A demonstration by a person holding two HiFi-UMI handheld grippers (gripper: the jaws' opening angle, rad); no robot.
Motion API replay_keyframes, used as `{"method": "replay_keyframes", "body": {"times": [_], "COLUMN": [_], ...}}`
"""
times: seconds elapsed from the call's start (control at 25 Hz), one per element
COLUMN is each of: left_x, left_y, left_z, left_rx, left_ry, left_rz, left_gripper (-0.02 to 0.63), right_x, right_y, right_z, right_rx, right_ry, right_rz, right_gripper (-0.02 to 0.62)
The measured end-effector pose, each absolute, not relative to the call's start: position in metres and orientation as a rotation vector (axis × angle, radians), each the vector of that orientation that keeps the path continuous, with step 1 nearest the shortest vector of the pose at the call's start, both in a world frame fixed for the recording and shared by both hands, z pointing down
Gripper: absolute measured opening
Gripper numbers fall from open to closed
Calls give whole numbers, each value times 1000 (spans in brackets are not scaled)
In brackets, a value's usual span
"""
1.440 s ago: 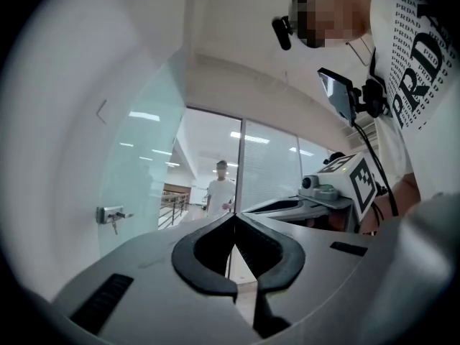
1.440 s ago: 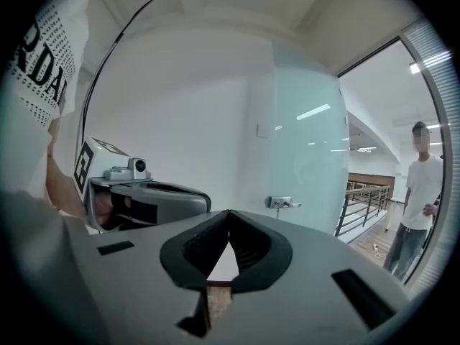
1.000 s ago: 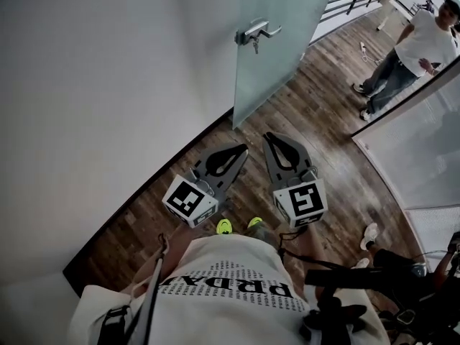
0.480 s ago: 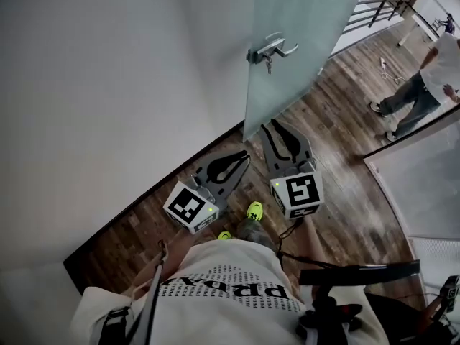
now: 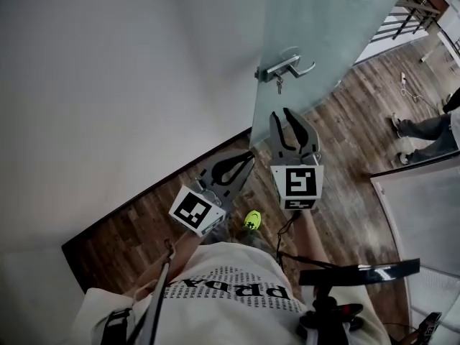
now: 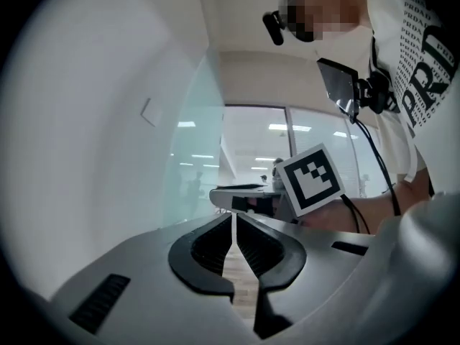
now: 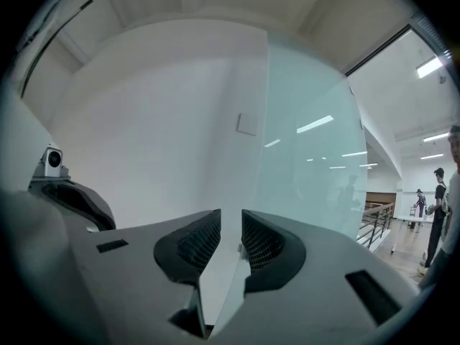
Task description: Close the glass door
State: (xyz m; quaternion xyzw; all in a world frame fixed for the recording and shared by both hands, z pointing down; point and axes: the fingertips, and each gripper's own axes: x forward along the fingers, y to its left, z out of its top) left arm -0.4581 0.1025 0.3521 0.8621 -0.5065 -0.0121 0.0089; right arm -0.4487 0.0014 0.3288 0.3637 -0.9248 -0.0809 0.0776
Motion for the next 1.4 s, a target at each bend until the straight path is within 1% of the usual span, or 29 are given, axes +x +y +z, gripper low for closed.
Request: {"method": "replay_keyframes", "body": {"times": [0.2, 0.28, 0.48, 0.52, 0.6, 0.68, 0.96, 1.16, 1.4], "left_x": [-491, -505, -541, -544, -544, -537, -540, -541, -529], "left_y": [58, 43, 8, 4, 6, 14, 23, 22, 15], "left_z": [346, 346, 338, 337, 336, 339, 356, 354, 360], "left_rx": [2695, 2719, 2726, 2726, 2722, 2695, 2597, 2580, 2580], "left_ry": [-1559, -1527, -1496, -1495, -1507, -1533, -1603, -1597, -1586], "left_rz": [-47, -57, -100, -100, -85, -63, -53, -71, -44], "left_gripper": [20, 20, 20, 20, 20, 20, 20, 20, 20], "right_x": [-481, -493, -535, -540, -540, -530, -527, -537, -520], "right_y": [-47, -71, -143, -155, -174, -187, -213, -215, -207], "right_z": [317, 312, 295, 293, 289, 286, 284, 288, 287], "right_rx": [1155, 1212, 1381, 1420, 1502, 1571, 1734, 1672, 1598], "right_ry": [-2763, -2731, -2612, -2588, -2539, -2498, -2434, -2427, -2541], "right_rz": [-313, -326, -450, -470, -501, -535, -629, -712, -653], "right_gripper": [71, 96, 130, 146, 201, 224, 229, 241, 250]}}
